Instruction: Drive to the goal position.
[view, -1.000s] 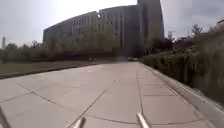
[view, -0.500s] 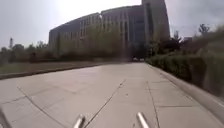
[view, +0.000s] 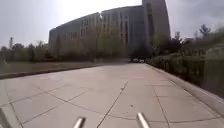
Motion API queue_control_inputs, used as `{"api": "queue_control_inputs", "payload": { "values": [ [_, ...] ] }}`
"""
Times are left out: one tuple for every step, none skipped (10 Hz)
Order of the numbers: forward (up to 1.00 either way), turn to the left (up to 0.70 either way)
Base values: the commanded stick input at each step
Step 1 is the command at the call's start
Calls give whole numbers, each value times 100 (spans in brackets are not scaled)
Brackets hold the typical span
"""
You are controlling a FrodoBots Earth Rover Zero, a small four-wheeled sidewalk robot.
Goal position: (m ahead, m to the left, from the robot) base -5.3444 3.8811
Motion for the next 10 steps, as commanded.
{"api": "queue_control_inputs", "payload": {
  "values": [
    [0, 0],
    [0, 0],
    [0, 0],
    [0, 0],
    [0, 0],
    [18, 0],
    [54, 0],
    [70, 23],
    [70, 35],
    [70, 35]
  ]
}}
